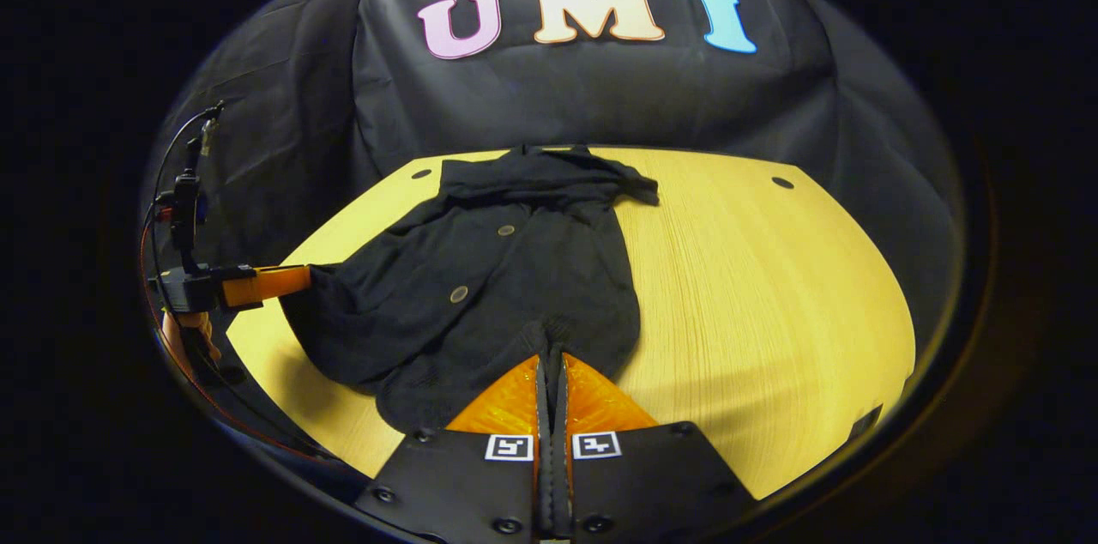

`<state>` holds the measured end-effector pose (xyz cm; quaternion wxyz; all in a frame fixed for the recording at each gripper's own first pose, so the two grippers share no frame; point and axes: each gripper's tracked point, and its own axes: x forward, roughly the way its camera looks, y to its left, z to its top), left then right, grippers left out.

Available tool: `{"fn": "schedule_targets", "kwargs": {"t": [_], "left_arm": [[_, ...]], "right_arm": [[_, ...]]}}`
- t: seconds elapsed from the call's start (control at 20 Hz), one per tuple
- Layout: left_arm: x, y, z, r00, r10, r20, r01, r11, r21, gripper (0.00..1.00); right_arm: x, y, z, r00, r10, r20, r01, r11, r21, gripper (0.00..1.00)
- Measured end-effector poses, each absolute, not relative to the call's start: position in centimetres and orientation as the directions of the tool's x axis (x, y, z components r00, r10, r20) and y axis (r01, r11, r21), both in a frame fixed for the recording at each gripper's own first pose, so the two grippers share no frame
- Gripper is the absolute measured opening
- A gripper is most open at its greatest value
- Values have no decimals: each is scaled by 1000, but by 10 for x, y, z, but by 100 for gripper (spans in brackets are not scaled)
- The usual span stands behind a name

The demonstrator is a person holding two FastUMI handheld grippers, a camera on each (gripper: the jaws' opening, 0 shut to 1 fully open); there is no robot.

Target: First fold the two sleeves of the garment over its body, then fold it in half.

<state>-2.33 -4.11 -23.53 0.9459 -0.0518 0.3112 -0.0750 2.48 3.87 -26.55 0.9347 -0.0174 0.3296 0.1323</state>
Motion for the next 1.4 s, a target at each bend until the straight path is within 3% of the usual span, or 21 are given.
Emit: {"fn": "schedule_targets", "kwargs": {"t": [0.8,1.1,1.4], "left_arm": [[87,-61,-138,915,-149,-375,89,981,-171,0],[144,-62,-103,952,-151,-265,101,976,-190,0],[204,-68,-101,952,-195,-237,147,967,-207,0]], "right_arm": [[150,29,-165,847,281,-451,-296,954,38,2],[202,32,-132,888,237,-394,-250,968,20,0],[255,34,-112,919,159,-362,-172,985,-3,2]]}}
